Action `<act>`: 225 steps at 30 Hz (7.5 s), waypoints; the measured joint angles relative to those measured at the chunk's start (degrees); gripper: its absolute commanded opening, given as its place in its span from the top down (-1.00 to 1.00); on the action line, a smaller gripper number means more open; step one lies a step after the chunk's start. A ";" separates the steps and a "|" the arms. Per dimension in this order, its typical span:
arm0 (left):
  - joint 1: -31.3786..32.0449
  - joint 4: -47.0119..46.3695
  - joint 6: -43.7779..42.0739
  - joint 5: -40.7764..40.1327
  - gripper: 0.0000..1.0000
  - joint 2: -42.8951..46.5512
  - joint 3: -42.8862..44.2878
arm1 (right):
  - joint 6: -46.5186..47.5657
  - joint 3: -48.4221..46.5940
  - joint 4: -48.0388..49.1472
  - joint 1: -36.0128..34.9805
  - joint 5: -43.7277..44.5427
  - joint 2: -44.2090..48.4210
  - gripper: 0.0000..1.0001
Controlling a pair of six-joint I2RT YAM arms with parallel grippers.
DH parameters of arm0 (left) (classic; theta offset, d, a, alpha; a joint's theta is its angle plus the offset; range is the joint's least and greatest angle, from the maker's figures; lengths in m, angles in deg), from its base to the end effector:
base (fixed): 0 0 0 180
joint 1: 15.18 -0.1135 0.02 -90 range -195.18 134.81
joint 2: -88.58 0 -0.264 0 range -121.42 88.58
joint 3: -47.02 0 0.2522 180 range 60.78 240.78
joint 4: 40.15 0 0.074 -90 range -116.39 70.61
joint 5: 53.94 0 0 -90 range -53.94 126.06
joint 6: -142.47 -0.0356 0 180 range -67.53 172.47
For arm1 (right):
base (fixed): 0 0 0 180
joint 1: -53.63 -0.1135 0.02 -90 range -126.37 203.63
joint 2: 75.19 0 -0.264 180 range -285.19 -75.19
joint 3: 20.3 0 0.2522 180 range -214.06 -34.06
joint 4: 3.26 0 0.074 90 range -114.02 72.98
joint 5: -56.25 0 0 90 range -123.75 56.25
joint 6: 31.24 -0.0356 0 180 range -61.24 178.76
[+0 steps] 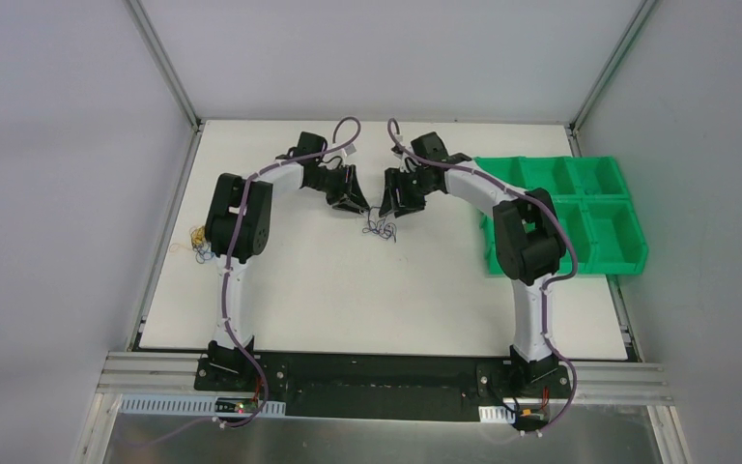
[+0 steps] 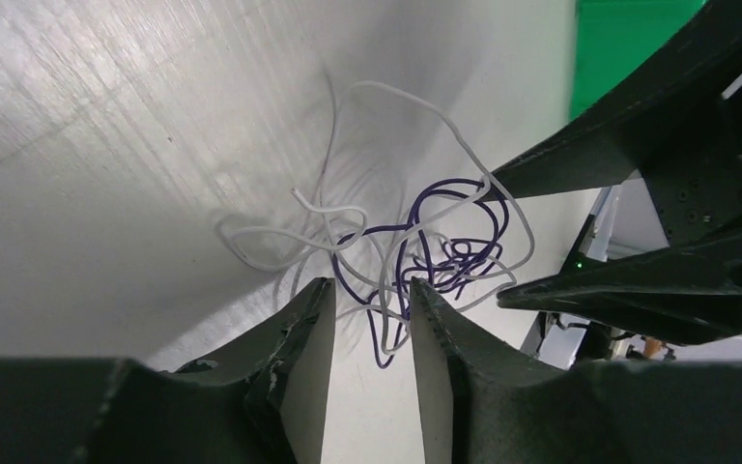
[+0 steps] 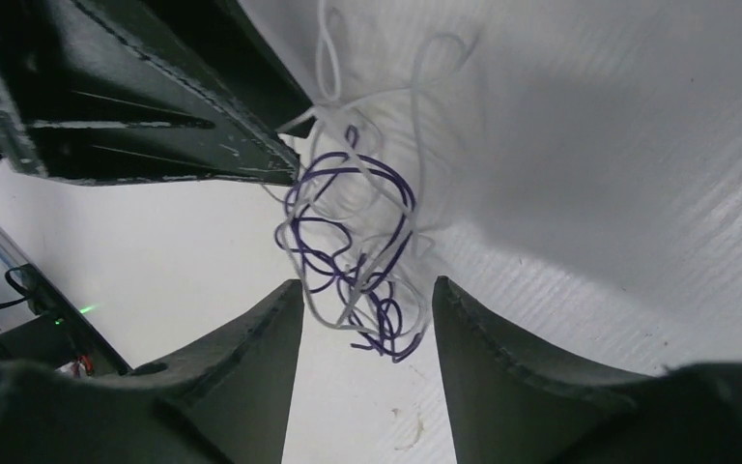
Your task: Untangle the cables
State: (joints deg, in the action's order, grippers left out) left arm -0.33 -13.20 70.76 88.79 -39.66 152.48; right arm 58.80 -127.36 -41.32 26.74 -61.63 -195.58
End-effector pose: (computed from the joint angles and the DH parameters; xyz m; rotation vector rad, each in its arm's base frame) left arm 0.4545 -0.1498 0.1503 0.3611 2.3933 -1.3803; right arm 0.4070 0.2251 0.2007 -0.7878 2.3635 0.8011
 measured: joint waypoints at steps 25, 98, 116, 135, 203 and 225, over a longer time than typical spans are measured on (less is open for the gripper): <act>0.55 -4.90 4.96 0.26 1.00 0.00 -6.36 | 3.87 12.98 5.70 0.13 -3.89 6.49 -0.01; -36.00 2.25 3.04 -4.09 1.00 22.67 30.10 | 32.72 30.23 -19.08 14.71 8.09 21.31 0.55; -28.22 -24.68 31.76 10.93 1.00 25.40 31.63 | 20.57 16.02 -9.88 9.79 -4.33 29.57 -0.65; -3.13 -28.92 33.59 14.43 1.00 36.00 7.78 | 2.40 -11.85 19.26 -7.74 -9.01 27.08 -0.66; 6.19 8.26 -8.96 -44.52 1.00 18.88 -19.26 | 21.42 -22.93 0.42 11.15 24.17 51.63 1.00; -1.20 14.01 -8.85 -38.12 1.00 17.84 -17.11 | 21.20 -17.62 -0.61 17.73 27.15 49.24 1.00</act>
State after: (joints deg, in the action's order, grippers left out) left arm -1.54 0.81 61.90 50.67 -21.83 135.37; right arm 80.00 -144.97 -41.93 44.47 -34.48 -146.34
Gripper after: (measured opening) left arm 0.007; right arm 0.009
